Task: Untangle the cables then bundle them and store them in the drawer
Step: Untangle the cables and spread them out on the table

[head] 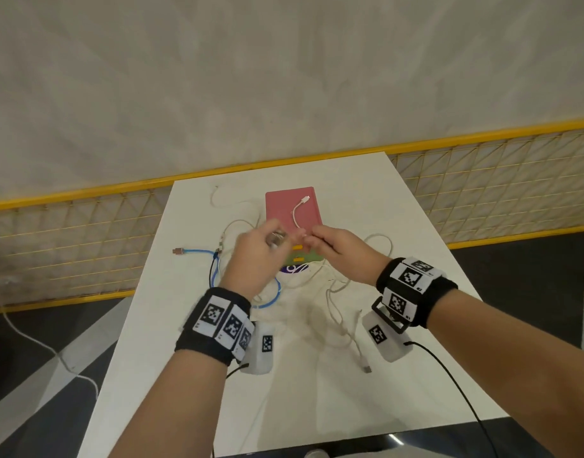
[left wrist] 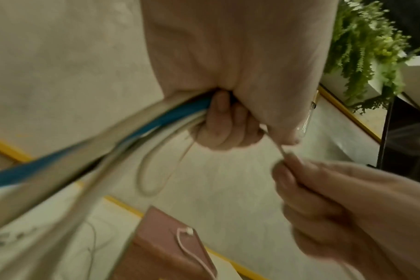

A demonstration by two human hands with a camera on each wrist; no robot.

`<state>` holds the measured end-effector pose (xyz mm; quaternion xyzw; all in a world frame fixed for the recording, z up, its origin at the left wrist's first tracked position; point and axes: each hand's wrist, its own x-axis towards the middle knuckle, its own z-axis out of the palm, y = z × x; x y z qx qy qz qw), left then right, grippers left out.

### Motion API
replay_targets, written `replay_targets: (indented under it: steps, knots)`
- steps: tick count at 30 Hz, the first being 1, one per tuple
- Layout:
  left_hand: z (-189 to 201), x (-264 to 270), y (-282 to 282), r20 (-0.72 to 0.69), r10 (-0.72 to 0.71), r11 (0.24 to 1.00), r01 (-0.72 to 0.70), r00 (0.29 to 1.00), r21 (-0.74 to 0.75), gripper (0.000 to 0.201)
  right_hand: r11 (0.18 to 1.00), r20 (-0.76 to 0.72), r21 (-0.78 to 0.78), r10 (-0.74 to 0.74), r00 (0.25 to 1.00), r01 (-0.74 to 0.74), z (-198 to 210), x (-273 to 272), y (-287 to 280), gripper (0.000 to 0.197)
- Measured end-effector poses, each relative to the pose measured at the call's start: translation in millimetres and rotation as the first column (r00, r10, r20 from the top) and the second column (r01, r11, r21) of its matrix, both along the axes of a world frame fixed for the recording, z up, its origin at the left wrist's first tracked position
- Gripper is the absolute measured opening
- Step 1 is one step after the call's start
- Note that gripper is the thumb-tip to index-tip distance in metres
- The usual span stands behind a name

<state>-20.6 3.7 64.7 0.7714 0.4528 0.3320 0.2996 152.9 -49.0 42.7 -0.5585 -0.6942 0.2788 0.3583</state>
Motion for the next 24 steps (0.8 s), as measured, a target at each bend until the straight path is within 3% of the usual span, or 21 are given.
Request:
replay_targets:
  steps: [3,7,9,12,13,15,18,21,24]
  knots:
    - [19,-21,20,0.182,0.218,0.968,-0.236,0.959,0.087,0.034,0.998,0.131,-0.05,-0.036,0.991,0.043,-14,22,-7,0.022]
    - [20,-25,21,0.11,0.316,0.933,-0.329,0.943,0.143,0.021,0.996,0.169,-0.078,-0.037,0.985,0.051,-19,27,-9,0.022]
    - [13,-14,10,0.101,0.216,0.969,-0.226,0.971,0.102,0.013,0.999,0.128,-0.045,-0.019,0.992,0.024,-14,17,-9,0.02]
    - [-2,5,-11,-0.089,-0.054,0.999,0.054,0.995,-0.007,0.021,1.0,0.104,0.004,0.002,0.995,-0.002,-11,6,-7,0.018]
    - [-5,10,-16,-0.096,-0.102,0.994,0.098,0.99,-0.044,0.012,1.0,0.094,0.008,0.006,0.996,-0.007,-9,5,-6,0.018]
    - [-6,12,-18,-0.047,-0.123,0.991,0.12,0.991,-0.051,0.023,0.999,0.078,0.021,0.023,0.997,-0.025,-5,4,-5,0.02]
    - [-1,7,-8,-0.007,-0.021,0.995,0.021,1.0,0.093,0.028,1.0,0.086,0.014,0.013,0.996,-0.014,-4,11,-6,0.022]
    - [10,-8,8,0.169,0.222,0.952,-0.251,0.96,0.177,0.032,0.995,0.079,-0.06,-0.072,0.994,0.077,-12,27,-10,0.018]
    - [16,-17,12,0.152,0.327,0.913,-0.353,0.933,0.203,0.02,0.988,0.086,-0.113,-0.096,0.992,0.105,-20,36,-13,0.021]
